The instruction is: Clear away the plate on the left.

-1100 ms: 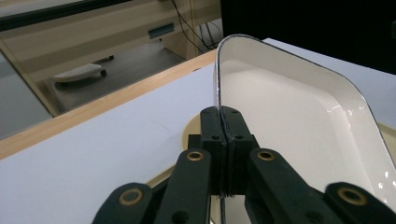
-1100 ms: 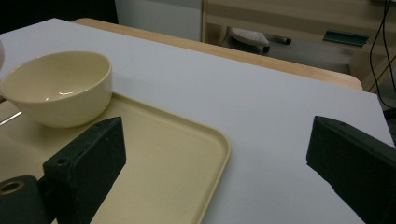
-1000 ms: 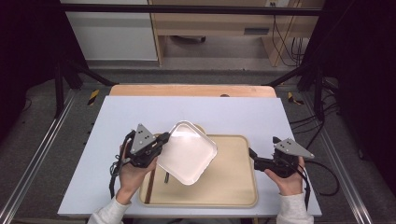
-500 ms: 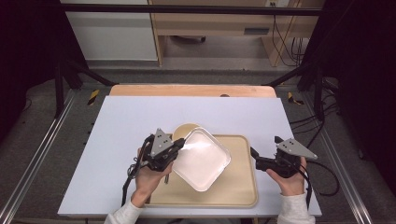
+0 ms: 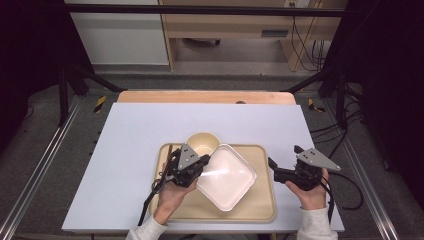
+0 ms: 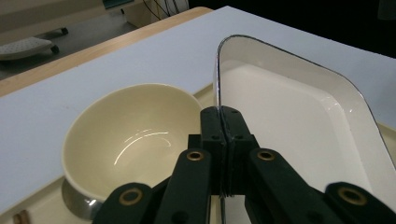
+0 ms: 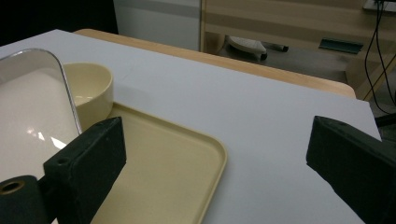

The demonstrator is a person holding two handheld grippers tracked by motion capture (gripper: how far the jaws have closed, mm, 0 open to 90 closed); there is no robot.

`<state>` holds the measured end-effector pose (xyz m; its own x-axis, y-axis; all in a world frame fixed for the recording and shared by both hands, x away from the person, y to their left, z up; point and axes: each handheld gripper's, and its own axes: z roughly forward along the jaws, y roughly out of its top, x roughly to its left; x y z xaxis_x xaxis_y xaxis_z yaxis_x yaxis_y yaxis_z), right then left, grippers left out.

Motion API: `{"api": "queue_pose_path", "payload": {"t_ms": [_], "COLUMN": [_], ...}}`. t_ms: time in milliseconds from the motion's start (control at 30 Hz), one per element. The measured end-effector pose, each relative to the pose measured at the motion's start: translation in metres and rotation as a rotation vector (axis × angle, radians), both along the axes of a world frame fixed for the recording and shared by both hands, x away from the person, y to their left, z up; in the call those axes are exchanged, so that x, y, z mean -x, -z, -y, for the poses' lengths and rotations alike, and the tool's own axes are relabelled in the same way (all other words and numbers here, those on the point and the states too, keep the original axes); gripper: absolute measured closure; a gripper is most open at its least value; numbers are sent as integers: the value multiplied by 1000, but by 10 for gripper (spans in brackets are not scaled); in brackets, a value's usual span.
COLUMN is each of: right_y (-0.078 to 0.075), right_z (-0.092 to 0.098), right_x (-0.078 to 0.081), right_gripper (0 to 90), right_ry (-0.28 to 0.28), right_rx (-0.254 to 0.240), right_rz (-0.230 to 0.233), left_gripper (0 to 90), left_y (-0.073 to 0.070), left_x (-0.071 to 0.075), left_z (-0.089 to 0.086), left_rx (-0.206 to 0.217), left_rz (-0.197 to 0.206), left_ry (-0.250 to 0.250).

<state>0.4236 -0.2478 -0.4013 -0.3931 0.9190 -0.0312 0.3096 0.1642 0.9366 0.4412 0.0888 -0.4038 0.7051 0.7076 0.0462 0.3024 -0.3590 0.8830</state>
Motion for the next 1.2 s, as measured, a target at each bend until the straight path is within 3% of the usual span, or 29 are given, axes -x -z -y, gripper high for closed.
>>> {"api": "queue_pose_path", "payload": {"t_ms": [367,1200], "right_y": [1,0], "right_z": [0,1], "right_x": [-1,0], "right_gripper": [51,52], "right_ry": [0,1], "right_rx": [0,-2], "right_rz": [-6,-1], "left_gripper": [890,890], "left_y": [13,33], "left_x": [-4,-18], "left_z": [20,40], "left_rx": [-7,-1], "left_rz": [-42,-132], "left_ry": [21,43]}}
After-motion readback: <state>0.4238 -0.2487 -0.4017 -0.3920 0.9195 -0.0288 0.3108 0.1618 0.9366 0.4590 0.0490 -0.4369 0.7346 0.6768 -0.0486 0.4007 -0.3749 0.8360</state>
